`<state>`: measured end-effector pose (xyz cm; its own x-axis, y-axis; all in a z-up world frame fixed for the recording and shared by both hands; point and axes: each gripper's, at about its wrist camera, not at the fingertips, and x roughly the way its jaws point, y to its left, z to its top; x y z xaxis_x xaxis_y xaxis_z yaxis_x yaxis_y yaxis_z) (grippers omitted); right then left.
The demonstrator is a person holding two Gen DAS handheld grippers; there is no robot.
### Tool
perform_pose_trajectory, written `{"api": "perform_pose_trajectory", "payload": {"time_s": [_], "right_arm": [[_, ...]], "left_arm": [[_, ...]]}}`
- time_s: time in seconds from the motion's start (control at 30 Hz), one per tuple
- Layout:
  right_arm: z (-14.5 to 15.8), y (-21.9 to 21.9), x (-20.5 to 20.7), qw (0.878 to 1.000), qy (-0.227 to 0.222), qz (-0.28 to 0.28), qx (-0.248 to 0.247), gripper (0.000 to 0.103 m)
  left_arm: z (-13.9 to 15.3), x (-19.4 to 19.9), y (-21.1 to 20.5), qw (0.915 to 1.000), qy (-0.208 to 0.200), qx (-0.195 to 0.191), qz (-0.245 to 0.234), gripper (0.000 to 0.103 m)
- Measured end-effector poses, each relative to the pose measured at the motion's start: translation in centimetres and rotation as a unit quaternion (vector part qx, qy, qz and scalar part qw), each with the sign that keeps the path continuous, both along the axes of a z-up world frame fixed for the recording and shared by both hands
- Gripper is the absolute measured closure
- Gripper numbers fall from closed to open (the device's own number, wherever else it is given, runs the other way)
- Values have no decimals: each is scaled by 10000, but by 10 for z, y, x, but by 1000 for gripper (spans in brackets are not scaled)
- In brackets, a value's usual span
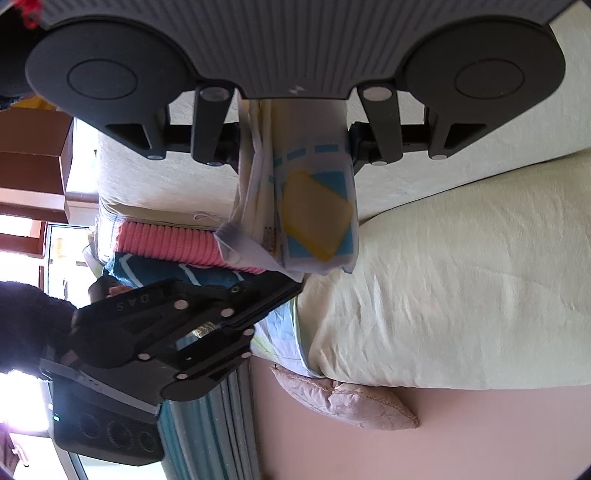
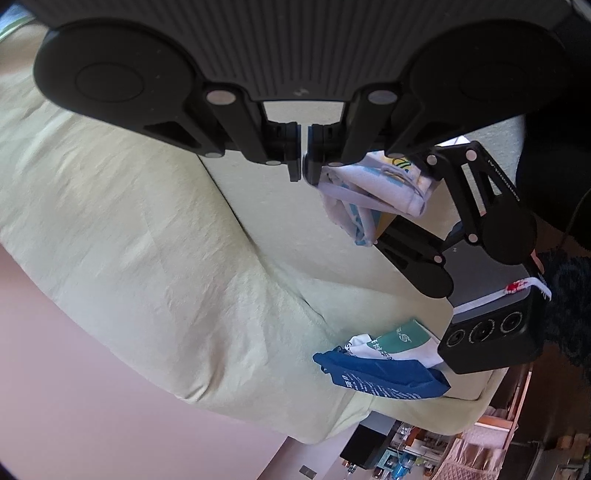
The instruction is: Fold shopping bag
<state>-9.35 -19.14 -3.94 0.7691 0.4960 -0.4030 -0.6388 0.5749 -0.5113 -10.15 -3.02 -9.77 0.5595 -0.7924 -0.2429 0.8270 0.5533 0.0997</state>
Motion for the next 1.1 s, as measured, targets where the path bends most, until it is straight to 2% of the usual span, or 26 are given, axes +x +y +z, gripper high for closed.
{"api": "perform_pose_trajectory", "payload": {"time_s": [0.2,0.27,0.47,0.53,0.77,1.1], "right_arm": [[4,-9,12,9989,343,139,289,103],[7,-15,19,9970,600,232,436,103],[16,-33,37,9847,1394,477,933,103],[17,-41,42,9779,1671,548,1134,103],[17,-37,49,9749,1879,683,983,102],[23,-20,49,9790,1786,866,470,103]], "left_arm": [[-6,-6,9,9997,-217,112,-23,50],[-9,-10,13,9992,-344,186,-38,51],[-14,-22,24,9974,-625,343,-49,51],[-16,-30,27,9953,-815,499,-126,51],[-19,-40,46,9884,-1195,896,-275,51],[-21,-48,63,9798,-1509,1246,-410,50]]}}
